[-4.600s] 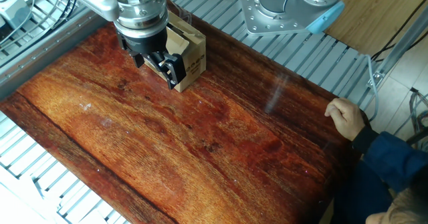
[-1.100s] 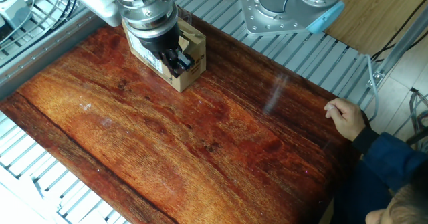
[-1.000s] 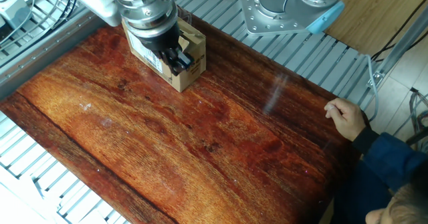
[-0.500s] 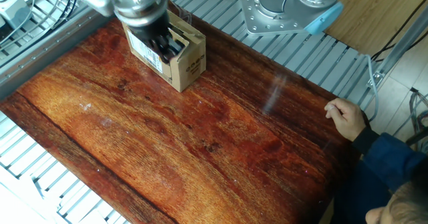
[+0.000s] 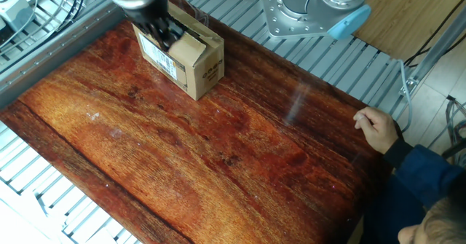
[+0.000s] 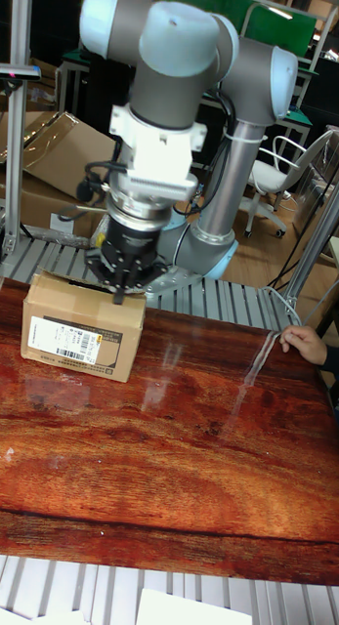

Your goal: Open a box

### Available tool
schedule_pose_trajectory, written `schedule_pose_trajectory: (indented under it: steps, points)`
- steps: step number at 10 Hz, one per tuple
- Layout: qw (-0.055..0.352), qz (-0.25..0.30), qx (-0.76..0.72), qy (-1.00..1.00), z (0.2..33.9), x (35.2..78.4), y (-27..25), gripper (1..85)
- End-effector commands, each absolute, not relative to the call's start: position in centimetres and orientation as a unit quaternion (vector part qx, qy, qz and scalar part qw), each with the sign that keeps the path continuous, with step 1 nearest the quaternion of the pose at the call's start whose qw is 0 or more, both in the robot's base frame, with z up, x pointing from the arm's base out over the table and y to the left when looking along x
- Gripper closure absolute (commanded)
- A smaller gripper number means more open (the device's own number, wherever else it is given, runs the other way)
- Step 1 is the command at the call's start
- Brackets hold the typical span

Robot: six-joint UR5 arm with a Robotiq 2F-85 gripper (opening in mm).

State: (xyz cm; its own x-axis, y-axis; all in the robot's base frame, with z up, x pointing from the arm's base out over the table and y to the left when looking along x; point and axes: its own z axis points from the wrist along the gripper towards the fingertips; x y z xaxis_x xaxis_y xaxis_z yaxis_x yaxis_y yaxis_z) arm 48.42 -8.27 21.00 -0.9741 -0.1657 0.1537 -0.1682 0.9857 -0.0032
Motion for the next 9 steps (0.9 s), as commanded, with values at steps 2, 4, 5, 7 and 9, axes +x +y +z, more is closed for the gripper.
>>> schedule_pose_trajectory:
  steps: [2,4,5,7,9]
  points:
    - [0.06,0.021,0.111,-0.992,20.9,47.0,-10.7,84.7]
    - [0.062,0.016,0.111,-0.992,21.2,47.2,-10.2,84.7]
    - [0.061,0.015,0.112,-0.992,21.2,47.2,-10.2,84.7]
    - [0.045,0.017,0.13,-0.99,21.1,48.1,-10.2,84.7]
    - [0.041,0.026,0.129,-0.99,21.1,48.4,-10.6,84.7]
